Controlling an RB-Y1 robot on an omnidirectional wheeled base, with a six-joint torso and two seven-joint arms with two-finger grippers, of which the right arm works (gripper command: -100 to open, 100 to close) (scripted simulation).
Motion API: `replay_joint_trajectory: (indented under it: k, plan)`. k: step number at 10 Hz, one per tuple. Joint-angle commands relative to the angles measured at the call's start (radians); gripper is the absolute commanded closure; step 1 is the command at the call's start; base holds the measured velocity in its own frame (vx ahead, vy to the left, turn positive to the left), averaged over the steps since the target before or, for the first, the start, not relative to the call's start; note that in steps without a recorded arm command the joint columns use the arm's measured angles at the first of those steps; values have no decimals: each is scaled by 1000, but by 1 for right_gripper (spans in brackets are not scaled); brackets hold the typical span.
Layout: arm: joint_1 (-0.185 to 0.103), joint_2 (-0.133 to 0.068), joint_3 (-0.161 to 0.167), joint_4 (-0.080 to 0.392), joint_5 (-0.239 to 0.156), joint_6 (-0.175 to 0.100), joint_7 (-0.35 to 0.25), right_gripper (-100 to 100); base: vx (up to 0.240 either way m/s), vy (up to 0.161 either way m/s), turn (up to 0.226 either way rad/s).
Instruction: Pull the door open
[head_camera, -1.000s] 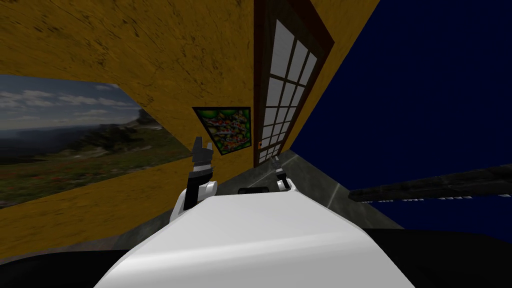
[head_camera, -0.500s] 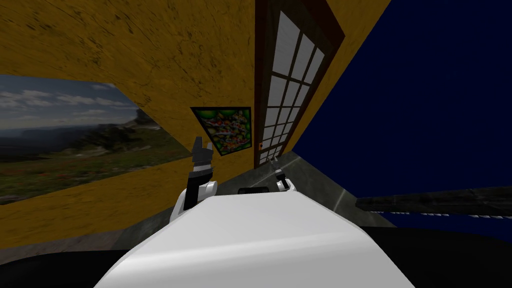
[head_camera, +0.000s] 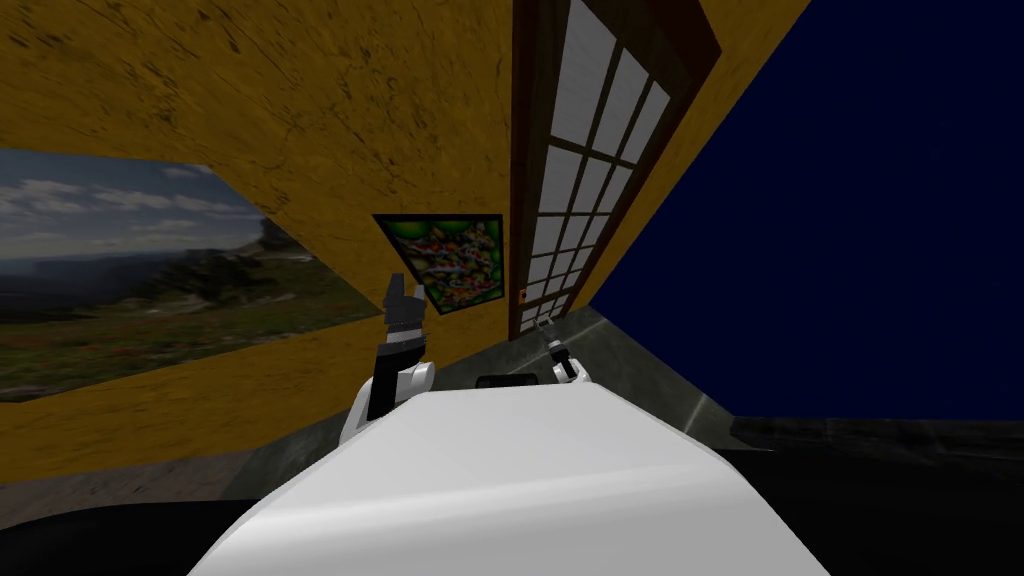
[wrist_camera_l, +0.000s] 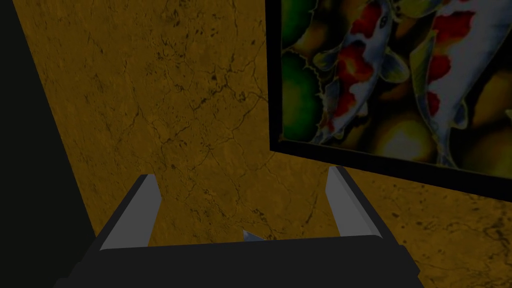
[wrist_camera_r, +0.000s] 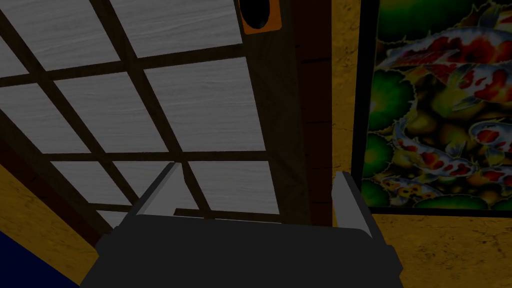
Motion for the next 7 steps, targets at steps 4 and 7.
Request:
replay_joint_trajectory:
  k: [4, 7]
  plan:
    - [-40, -1, 0, 116, 33, -26, 95, -100, 96, -50, 71]
    - [-61, -2, -1, 176, 50, -38, 144, -100, 139, -27, 63]
